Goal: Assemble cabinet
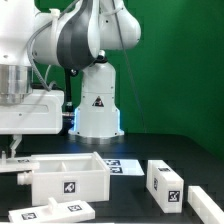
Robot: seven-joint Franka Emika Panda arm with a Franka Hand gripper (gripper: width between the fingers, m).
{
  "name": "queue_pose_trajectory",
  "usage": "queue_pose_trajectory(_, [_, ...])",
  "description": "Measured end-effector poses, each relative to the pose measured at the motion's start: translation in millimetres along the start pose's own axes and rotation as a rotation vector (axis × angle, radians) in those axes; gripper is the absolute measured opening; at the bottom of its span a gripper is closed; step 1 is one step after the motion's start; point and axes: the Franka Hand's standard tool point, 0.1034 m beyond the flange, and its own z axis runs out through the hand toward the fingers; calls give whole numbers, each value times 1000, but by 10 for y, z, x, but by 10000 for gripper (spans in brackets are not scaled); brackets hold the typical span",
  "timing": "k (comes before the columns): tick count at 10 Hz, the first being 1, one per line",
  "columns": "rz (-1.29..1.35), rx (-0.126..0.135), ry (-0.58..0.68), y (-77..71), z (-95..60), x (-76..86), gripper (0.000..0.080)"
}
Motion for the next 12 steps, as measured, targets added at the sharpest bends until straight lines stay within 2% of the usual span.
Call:
queue_pose_trajectory(2, [43,-6,12,-16,-17,-20,64])
queue_pose_trajectory(4, [115,0,13,-70,-59,-38,64])
queue_pose_trajectory(7, [152,12,4,-131,-3,-92,64])
queue_pose_trajectory(10, [139,12,8,-171,5,-56,64])
queue_pose_trajectory(12, [135,4,21,-272,6,16,64])
